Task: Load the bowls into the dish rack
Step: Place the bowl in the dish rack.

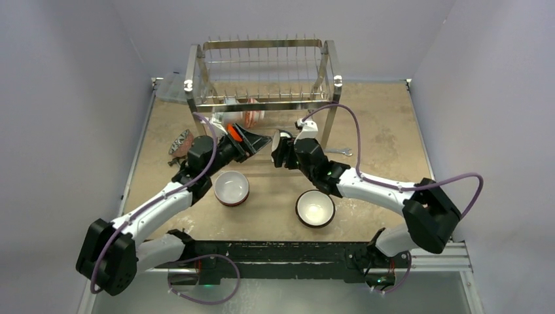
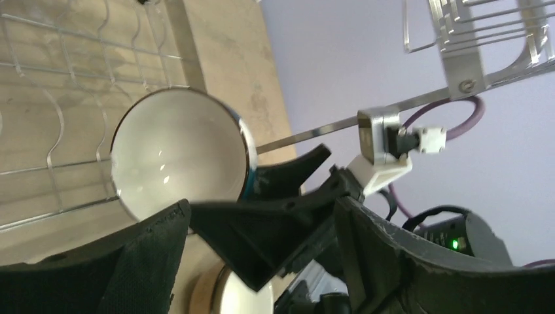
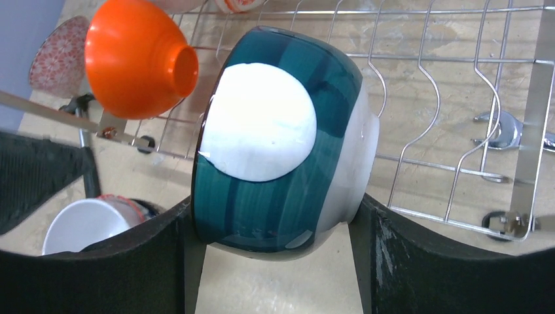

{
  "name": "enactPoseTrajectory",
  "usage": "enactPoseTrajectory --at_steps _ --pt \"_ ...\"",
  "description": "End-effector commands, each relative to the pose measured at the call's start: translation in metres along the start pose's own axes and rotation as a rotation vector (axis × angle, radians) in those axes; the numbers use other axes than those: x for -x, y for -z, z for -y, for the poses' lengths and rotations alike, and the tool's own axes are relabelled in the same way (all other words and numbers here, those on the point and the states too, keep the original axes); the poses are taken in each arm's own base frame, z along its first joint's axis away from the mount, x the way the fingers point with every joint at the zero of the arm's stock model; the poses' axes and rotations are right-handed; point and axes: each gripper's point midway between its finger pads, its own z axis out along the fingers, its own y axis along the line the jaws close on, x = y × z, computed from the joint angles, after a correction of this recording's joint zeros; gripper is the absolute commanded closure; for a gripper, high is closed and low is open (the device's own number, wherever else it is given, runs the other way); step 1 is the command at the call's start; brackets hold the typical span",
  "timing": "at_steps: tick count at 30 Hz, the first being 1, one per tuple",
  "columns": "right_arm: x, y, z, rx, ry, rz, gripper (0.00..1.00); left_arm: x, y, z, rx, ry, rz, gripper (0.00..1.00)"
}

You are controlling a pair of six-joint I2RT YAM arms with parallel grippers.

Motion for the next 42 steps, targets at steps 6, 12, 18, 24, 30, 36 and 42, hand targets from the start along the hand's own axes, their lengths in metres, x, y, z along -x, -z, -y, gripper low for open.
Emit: enactPoseTrajectory --at_steps 6,12,18,24,30,36,42 --pt "0.060 -0.026 -0.021 0.043 -0.090 0.275 1.00 0.045 0.039 0.021 0.050 -0.378 0.130 0.20" --pt "0.071 -0.037 -0.022 0.026 -0.087 0.336 1.00 0.047 0.061 0.007 0.207 -0.533 0.050 0.21" --pt "0.081 -0.049 -0.023 0.010 -0.010 0.407 1.00 0.059 0.101 -0.035 0.472 -0.651 0.043 0.21" --pt "0.082 -0.070 -0.013 -0.074 0.045 0.449 1.00 0.047 0.115 -0.051 0.493 -0.601 0.048 0.21" --pt "0.084 -0.086 -0.010 -0.126 0.101 0.466 1.00 0.025 0.116 -0.059 0.421 -0.483 0.061 0.23" --pt "0.091 -0.103 -0.019 -0.135 0.147 0.465 1.00 0.022 0.126 -0.063 0.438 -0.468 0.067 0.22" --pt "0.097 -0.118 -0.027 -0.104 0.224 0.452 1.00 0.017 0.129 -0.067 0.445 -0.454 0.053 0.22"
